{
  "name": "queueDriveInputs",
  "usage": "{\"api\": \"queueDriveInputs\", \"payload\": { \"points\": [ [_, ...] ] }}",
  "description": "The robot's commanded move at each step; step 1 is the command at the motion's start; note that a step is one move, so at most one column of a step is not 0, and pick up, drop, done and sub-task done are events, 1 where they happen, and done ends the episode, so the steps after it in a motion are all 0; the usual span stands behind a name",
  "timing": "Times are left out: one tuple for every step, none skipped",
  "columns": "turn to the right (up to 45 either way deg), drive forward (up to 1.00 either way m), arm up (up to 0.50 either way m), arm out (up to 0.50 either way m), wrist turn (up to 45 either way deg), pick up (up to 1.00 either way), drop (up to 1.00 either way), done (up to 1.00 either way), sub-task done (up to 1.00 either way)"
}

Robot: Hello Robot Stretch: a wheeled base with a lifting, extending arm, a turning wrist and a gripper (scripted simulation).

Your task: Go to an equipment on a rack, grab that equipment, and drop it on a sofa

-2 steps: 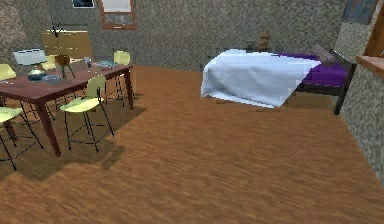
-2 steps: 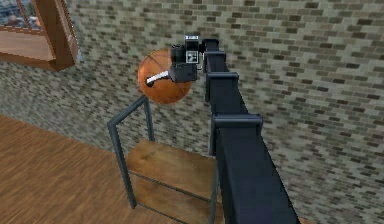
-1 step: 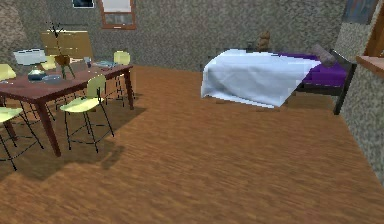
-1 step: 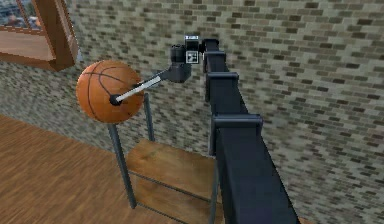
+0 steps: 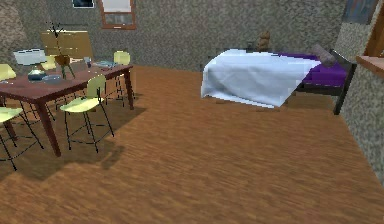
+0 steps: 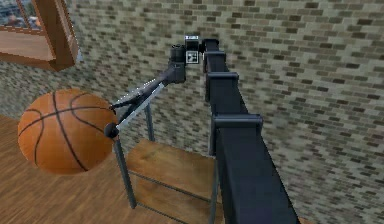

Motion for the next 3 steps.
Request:
{"api": "queueDriveInputs", "payload": {
  "points": [
    [0.0, 0.0, 0.0, 0.0, -15.0, 0.0, 0.0, 0.0, 0.0],
    [0.0, 0.0, 0.0, -0.42, 0.0, 0.0, 0.0, 0.0, 0.0],
    [-45.0, 0.0, 0.0, 0.0, 0.0, 0.0, 0.0, 0.0, 0.0]
  ]
}}
